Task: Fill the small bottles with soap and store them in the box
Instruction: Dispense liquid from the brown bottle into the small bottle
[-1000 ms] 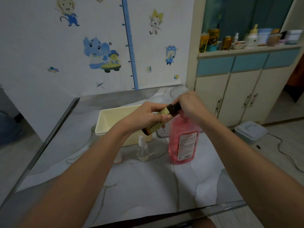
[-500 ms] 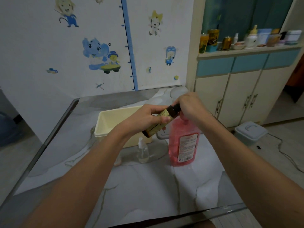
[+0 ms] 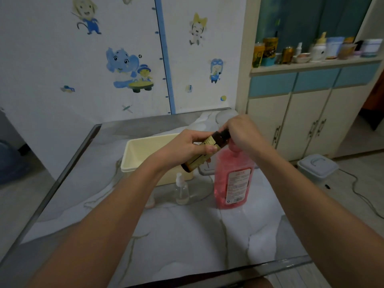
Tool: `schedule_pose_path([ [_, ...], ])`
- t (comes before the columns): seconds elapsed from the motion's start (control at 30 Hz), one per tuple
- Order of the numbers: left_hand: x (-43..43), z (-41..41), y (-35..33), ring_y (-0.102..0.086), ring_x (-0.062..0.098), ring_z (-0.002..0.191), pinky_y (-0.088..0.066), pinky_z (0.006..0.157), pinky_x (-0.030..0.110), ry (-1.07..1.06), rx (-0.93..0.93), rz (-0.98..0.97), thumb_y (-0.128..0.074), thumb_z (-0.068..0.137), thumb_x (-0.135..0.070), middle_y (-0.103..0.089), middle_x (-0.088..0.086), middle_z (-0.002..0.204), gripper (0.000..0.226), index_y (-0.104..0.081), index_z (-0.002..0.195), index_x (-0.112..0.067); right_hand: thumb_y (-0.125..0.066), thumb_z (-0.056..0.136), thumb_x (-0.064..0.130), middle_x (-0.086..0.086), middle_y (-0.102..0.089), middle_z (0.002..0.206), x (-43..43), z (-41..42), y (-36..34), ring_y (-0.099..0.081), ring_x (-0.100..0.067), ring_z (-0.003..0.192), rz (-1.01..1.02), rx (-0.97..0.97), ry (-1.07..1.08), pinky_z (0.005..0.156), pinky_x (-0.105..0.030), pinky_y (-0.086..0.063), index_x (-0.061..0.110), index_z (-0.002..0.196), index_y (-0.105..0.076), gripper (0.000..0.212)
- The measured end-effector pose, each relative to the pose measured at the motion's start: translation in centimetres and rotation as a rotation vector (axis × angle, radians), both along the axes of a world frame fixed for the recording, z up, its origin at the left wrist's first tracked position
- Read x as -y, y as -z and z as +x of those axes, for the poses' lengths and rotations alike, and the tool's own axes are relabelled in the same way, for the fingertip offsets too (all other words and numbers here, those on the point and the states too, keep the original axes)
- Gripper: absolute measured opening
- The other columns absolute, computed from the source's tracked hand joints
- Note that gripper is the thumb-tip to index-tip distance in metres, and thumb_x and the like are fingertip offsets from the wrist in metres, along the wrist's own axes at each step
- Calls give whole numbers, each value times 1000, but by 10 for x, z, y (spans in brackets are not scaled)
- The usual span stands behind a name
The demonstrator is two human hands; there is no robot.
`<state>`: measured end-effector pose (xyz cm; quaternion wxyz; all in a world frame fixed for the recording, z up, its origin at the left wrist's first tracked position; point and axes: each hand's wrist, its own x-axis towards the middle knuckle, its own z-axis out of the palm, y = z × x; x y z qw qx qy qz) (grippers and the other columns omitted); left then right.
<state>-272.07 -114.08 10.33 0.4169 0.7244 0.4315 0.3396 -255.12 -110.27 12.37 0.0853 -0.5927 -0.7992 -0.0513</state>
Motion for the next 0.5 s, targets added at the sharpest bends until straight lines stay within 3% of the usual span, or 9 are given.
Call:
schedule_pose_path([
  [0.17, 0, 0, 8, -67, 18, 77, -56, 70, 28, -13, 16, -3, -65, 88, -10, -68, 20, 105, 35, -67, 120, -22, -72, 78, 12, -7, -66, 109, -1, -1, 5, -59, -24, 103, 7, 35, 2, 90, -34, -48, 17, 114, -69, 37],
  [0.37, 3, 1, 2, -68, 20, 78, -57, 76, 32, -17, 39, 31, -64, 88, -9, -68, 19, 109, 38, -64, 122, -26, -67, 83, 15, -4, -71, 100, 1, 1, -10, -64, -20, 93, -13, 65, -32, 82, -27, -47, 14, 113, -67, 30],
  [0.5, 3, 1, 3, -68, 18, 78, -57, 76, 32, -15, 59, 33, -64, 88, -9, -70, 13, 106, 39, -64, 119, -32, -77, 74, 18, -2, -71, 98, 0, 1, -10, -62, -17, 89, 13, 88, -39, 85, -28, -49, 18, 110, -70, 37],
])
